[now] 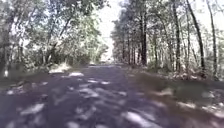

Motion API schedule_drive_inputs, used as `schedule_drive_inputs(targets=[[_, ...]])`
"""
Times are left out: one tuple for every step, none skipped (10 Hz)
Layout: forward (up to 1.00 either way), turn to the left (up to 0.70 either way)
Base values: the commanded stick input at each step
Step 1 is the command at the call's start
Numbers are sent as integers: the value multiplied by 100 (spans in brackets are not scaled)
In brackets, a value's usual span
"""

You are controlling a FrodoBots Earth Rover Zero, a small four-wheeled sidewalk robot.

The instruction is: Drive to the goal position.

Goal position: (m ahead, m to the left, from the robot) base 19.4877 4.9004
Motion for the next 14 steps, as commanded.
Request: schedule_drive_inputs(targets=[[45, 0], [45, 0], [45, 0], [45, 0], [45, 0], [45, 0], [45, 0], [45, 0], [45, 0], [45, 7], [45, 13], [45, 20], [45, 26], [45, 7]])
